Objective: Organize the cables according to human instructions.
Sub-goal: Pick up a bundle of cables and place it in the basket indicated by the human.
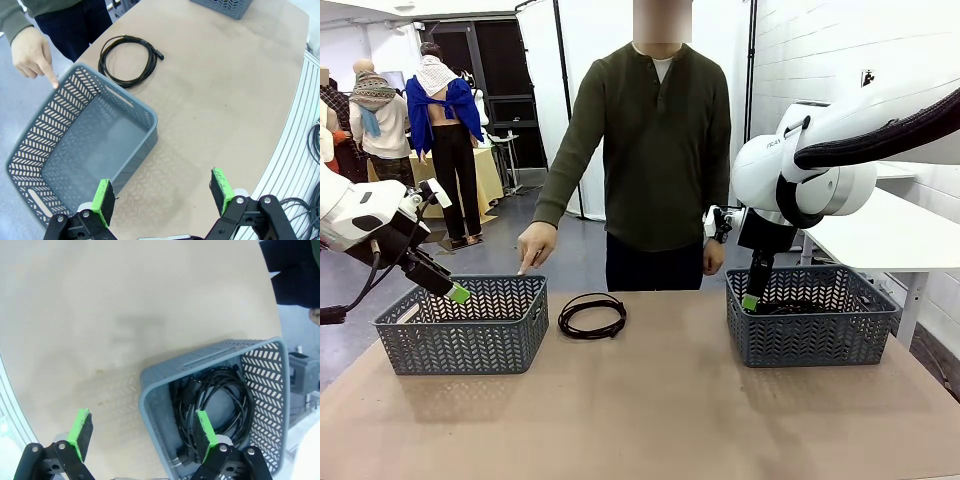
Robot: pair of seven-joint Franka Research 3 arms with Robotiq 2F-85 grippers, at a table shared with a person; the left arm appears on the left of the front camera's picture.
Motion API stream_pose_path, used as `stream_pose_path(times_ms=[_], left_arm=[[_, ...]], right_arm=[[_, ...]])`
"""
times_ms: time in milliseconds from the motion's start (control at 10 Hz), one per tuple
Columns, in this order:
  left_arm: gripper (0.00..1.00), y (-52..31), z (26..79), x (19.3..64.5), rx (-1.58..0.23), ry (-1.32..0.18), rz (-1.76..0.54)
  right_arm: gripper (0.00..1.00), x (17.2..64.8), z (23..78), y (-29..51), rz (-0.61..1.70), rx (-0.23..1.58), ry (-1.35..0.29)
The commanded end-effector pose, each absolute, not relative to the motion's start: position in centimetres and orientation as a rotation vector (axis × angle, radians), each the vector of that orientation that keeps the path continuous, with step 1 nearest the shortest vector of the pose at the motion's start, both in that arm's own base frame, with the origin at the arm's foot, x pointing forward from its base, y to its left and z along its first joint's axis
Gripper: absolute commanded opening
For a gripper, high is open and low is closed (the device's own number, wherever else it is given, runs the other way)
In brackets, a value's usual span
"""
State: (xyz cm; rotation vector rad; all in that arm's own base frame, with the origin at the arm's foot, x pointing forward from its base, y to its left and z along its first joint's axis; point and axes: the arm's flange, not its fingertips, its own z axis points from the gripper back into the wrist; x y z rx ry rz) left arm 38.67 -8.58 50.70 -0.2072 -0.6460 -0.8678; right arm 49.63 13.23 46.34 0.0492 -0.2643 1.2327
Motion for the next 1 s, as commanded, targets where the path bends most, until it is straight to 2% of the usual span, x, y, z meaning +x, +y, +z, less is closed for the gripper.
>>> stream_pose_path(times_ms=[0, 900], left_arm=[[1.00, -8.42, 50.60, 38.87, -0.221, -0.653, -0.860], [1.00, -8.42, 50.60, 38.87, -0.221, -0.653, -0.860]], right_arm=[[1.00, 49.87, 46.34, 13.23, 1.233, 0.045, -0.256], [1.00, 49.87, 46.34, 13.23, 1.233, 0.045, -0.256]])
